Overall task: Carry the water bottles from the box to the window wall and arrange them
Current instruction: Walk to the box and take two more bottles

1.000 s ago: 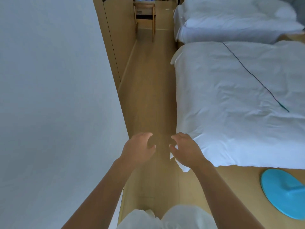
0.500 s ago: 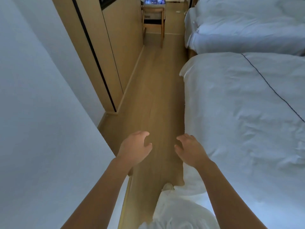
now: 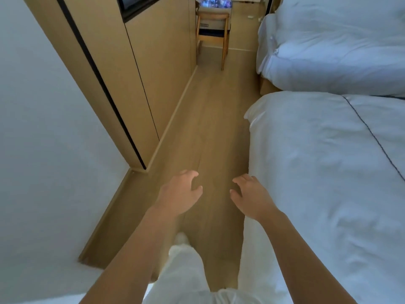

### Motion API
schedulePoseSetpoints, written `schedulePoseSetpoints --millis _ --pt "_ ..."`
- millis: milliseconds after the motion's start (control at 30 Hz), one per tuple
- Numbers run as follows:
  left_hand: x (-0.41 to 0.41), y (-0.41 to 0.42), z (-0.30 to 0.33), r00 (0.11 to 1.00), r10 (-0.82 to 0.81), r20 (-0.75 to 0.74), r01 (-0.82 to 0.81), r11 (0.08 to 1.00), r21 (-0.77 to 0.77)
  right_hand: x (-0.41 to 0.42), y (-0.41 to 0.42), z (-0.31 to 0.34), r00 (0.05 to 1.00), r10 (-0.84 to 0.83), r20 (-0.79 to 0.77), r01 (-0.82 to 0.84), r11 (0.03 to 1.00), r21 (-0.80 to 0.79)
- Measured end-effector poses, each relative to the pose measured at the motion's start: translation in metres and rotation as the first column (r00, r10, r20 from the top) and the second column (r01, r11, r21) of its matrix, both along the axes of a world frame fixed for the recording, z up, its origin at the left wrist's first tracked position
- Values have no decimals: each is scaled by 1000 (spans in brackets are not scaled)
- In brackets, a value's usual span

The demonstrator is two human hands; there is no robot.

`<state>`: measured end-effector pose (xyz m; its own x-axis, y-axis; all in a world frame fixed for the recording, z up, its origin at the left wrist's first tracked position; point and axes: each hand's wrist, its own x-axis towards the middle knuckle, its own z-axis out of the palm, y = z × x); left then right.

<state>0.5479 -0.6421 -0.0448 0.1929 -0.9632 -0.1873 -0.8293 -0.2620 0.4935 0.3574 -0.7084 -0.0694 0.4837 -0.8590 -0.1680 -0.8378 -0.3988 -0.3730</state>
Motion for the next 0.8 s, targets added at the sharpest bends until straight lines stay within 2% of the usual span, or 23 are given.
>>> schedulePoseSetpoints --millis 367,800 --pt "81 -246 0 999 -43 11 43 999 14 80 -233 6 996 -74 -45 74 997 -6" --pt "162 -502 11 994 -112 16 111 994 19 157 -479 10 992 -123 24 122 992 24"
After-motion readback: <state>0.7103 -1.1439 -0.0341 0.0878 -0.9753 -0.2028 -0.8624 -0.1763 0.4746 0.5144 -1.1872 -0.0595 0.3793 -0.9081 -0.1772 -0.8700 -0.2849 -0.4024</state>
